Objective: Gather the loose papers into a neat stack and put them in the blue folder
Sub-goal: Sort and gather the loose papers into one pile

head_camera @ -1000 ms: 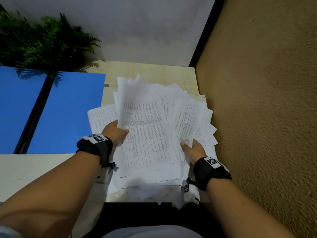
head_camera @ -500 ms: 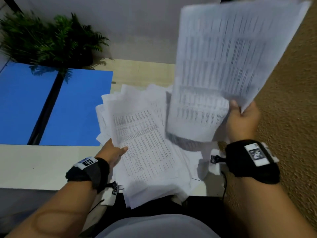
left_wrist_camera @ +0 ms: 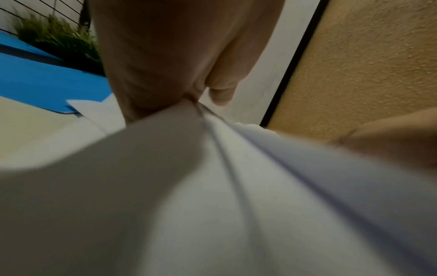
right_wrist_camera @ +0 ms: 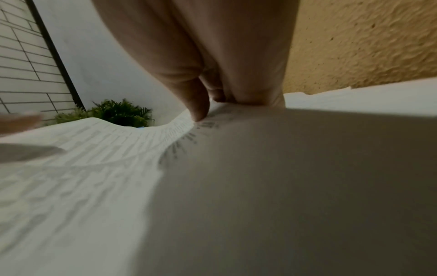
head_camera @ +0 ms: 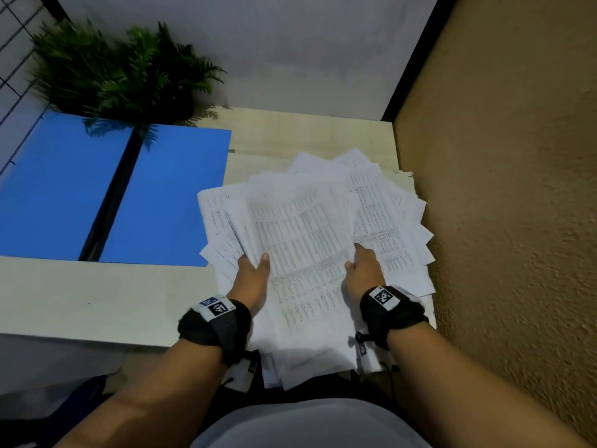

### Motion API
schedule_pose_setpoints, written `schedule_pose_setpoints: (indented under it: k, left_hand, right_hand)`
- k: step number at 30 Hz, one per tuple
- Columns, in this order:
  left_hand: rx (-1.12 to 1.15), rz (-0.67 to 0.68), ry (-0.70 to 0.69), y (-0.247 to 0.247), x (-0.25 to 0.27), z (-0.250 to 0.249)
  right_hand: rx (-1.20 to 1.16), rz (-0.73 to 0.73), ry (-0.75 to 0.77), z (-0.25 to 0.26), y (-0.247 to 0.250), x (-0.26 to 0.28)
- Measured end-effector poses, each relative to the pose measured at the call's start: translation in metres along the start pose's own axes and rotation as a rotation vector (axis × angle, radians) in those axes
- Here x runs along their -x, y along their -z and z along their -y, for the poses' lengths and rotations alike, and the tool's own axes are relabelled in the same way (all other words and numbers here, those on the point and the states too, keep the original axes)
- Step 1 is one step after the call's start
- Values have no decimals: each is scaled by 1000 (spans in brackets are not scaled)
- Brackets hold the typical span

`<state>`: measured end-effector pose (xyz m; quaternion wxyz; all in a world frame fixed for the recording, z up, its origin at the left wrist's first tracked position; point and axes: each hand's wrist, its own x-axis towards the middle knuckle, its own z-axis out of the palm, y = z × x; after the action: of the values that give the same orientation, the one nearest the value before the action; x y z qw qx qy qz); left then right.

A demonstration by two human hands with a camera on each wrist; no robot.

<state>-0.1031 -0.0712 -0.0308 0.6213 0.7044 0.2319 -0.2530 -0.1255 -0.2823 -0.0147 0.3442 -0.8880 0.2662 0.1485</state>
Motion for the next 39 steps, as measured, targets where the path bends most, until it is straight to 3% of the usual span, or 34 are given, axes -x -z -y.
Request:
schedule_pose_setpoints:
  k: [2, 5, 10, 15, 23, 27, 31, 35, 37, 39]
  left_hand:
    - [-71, 45, -2, -4, 3, 0]
    - [-242, -48, -54, 3, -2, -1]
    - [-148, -195, -3, 43, -20, -2]
    - [-81, -214, 109, 66, -35, 14]
    - [22, -102, 98, 56, -30, 13]
    - [-6, -97, 81, 55, -39, 18]
    - [-48, -61, 49, 54, -41, 19]
    - [-68, -34, 27, 50, -35, 10]
    - [-64, -22, 21, 46, -30, 4]
    - [-103, -4, 8, 43, -26, 1]
  right_hand:
    - [-75, 60, 25, 1, -4, 0]
    - [-96, 95, 46, -5, 0, -8]
    - [57, -332, -168, -24, 47, -34]
    - [-94, -140, -196, -44, 64, -52]
    - [-505, -166, -226, -51, 50, -34]
    - [-525, -375, -135, -30, 67, -19]
    - [-535, -634, -29, 2, 117, 5]
    - [-698, -880, 193, 44, 177, 42]
    - [-826, -866, 293, 57, 192, 53]
    - [-822, -743, 280, 62, 185, 51]
